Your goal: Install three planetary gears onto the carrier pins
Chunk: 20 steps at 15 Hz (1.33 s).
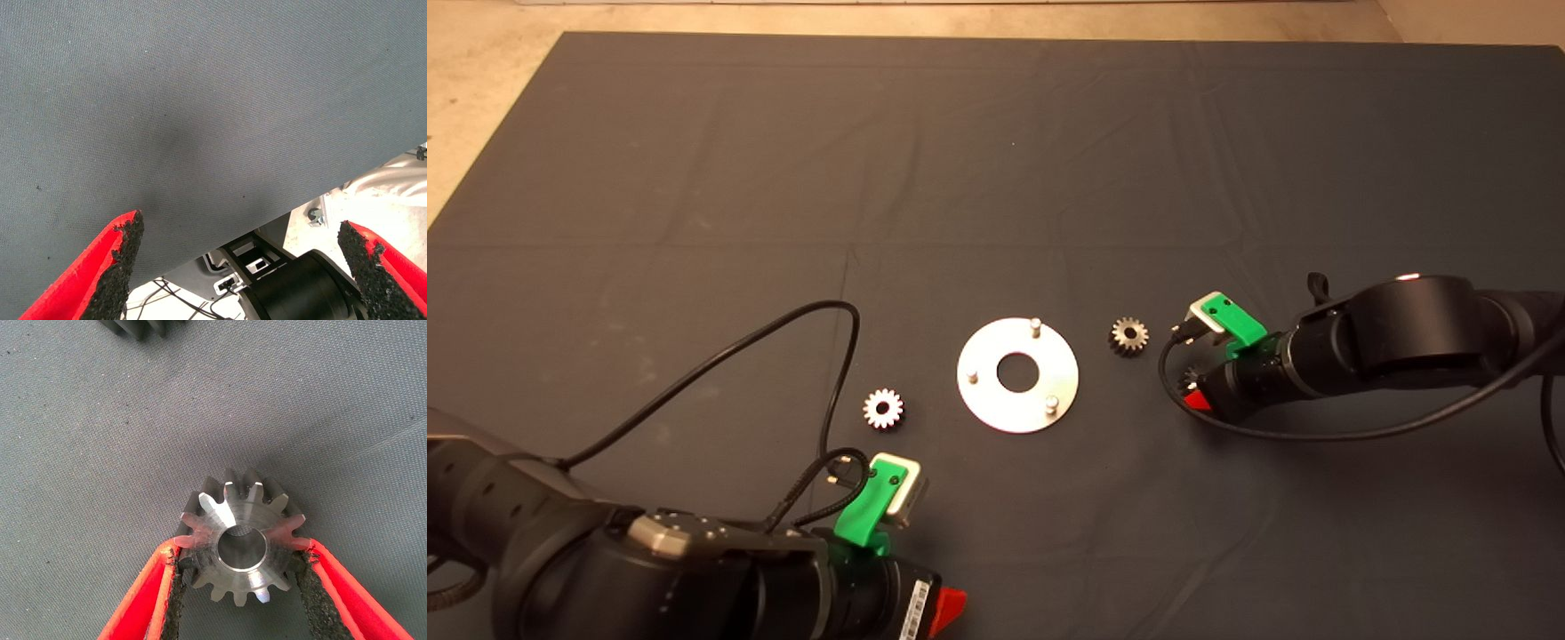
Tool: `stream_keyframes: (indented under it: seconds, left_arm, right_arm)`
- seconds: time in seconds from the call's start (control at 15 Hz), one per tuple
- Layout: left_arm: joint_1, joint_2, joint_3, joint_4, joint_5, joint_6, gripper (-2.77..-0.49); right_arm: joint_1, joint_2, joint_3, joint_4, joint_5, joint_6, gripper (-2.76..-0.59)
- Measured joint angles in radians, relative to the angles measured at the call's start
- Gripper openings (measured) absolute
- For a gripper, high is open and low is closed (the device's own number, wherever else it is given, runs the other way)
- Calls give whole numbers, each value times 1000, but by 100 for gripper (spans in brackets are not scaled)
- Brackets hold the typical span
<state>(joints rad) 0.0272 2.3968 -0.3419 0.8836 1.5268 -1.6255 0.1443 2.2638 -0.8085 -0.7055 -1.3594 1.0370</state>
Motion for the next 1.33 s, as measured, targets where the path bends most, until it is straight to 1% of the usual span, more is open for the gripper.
stream_keyframes:
  seconds: [0.2, 0.67, 0.73, 0.8, 0.93, 1.13, 1.2, 1.27, 1.33]
  left_arm:
    - [0, 0, 0, 0, 0, 0, -119]
    - [0, 0, 0, 0, 0, 0, -119]
    - [0, 0, 0, 0, 0, 0, -119]
    - [0, 0, 0, 1, 0, 0, -119]
    - [0, 0, 0, 3, 0, 0, -119]
    - [0, 2, 0, 4, 0, 0, -119]
    - [0, 2, 0, 4, 0, 0, -119]
    - [0, 2, 0, 4, 0, 0, -119]
    - [0, 2, 0, 4, 0, 0, -119]
  right_arm:
    - [0, 0, 0, 0, 0, 0, -231]
    - [0, 0, 2, 0, 0, 0, -237]
    - [0, 0, 7, -1, -2, 0, -239]
    - [0, -1, 15, -2, -7, 0, -239]
    - [0, -5, 49, -2, -13, 0, -241]
    - [0, -6, 133, -1, -18, 0, -244]
    - [0, -7, 153, -2, -23, 0, -244]
    - [5, -11, 187, -1, -27, 0, -244]
    - [26, -16, 236, 0, -34, 1, -245]
